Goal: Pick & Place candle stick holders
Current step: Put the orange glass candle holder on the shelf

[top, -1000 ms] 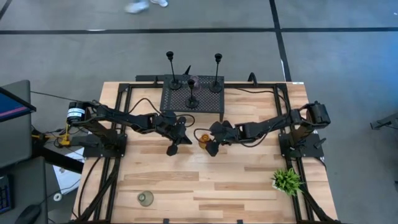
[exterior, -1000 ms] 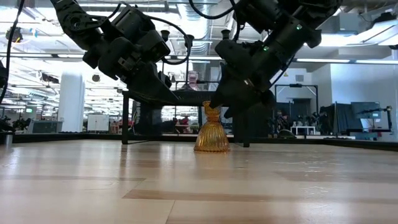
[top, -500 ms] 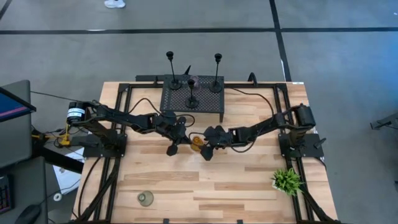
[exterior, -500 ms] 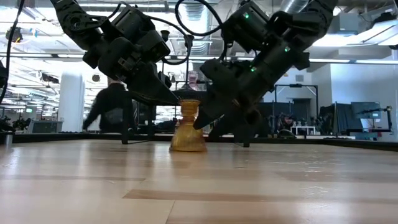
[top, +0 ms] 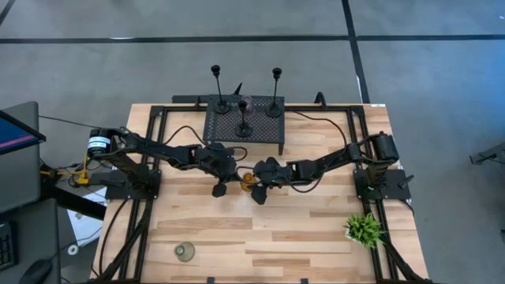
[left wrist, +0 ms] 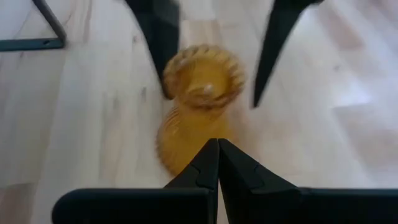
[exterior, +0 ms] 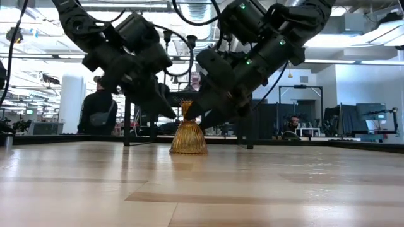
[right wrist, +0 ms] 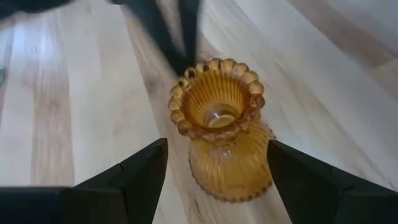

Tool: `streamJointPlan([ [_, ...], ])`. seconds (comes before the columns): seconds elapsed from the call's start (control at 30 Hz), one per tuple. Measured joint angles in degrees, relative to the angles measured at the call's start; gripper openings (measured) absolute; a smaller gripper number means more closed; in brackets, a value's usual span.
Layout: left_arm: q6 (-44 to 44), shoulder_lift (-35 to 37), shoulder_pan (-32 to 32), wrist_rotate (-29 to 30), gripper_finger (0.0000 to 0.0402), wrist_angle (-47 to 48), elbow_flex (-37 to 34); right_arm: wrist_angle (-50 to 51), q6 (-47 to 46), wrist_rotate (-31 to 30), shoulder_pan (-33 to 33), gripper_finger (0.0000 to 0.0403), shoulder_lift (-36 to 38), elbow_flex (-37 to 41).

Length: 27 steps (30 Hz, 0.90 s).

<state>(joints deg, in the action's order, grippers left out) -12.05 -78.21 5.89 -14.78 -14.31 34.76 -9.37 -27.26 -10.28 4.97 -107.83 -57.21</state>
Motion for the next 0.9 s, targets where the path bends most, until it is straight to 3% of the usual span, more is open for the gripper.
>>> streamJointPlan([
  [0.17, -5.09, -4.05, -0.02, 0.57, 0.0007, -0.53, -0.01, 0.28, 0.91, 1.41, 0.0, 0.0265, 0.0, -0.63],
  [0.4, -5.33, -7.98, -0.03, 0.37, 0.0007, -4.85, -0.01, -1.47, 2.38, 1.22, -0.02, 0.0265, -0.02, -0.61],
  [0.77, -5.31, -8.55, 0.02, -2.17, 0.0007, -6.7, 0.0, -3.47, 2.4, 0.35, 0.02, 0.0263, -0.26, -0.61],
  [0.9, -5.29, -8.55, 0.01, -2.2, 0.0007, -6.73, 0.0, -3.4, 2.38, -0.35, -0.19, 0.0242, -0.26, -0.61],
])
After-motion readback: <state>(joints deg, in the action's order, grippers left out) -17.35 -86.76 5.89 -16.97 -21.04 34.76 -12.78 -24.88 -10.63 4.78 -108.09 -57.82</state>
